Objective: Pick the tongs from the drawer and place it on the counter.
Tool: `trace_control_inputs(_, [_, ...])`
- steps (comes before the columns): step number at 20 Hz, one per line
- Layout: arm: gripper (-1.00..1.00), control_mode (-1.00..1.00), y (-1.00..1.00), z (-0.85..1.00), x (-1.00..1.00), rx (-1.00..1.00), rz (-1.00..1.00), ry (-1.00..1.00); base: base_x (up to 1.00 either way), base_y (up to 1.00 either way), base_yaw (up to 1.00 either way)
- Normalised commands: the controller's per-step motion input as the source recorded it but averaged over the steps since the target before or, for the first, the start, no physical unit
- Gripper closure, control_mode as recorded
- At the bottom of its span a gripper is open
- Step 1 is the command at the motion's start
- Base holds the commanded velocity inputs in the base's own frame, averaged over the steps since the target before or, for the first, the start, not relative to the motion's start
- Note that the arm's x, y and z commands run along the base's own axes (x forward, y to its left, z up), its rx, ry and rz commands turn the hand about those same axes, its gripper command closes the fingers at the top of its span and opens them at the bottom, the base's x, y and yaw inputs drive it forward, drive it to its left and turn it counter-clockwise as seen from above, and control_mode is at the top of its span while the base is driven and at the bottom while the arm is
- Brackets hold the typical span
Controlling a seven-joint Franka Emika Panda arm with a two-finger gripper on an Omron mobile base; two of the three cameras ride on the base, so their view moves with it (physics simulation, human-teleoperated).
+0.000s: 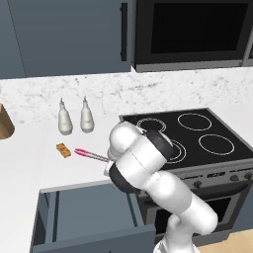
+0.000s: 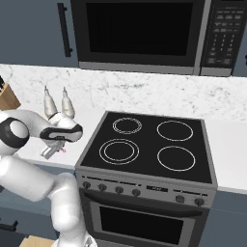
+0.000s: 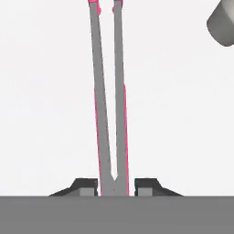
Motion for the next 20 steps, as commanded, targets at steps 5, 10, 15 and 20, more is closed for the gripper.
trace_control_inputs(5, [-1.00, -1.00, 0.00, 0.00, 0.08, 0.00, 0.00, 0.00, 0.00, 0.00, 0.00])
trace_control_inputs(10, [-1.00, -1.00, 0.00, 0.04, -0.15, 0.00, 0.00, 0.03, 0.00, 0.00, 0.00])
trace_control_inputs(15, [-1.00, -1.00, 0.00, 0.53, -0.30, 0.00, 0.00, 0.01, 0.00, 0.00, 0.00])
trace_control_inputs(20, [-1.00, -1.00, 0.00, 0.71, -0.61, 0.00, 0.00, 0.00, 0.00, 0.00, 0.00])
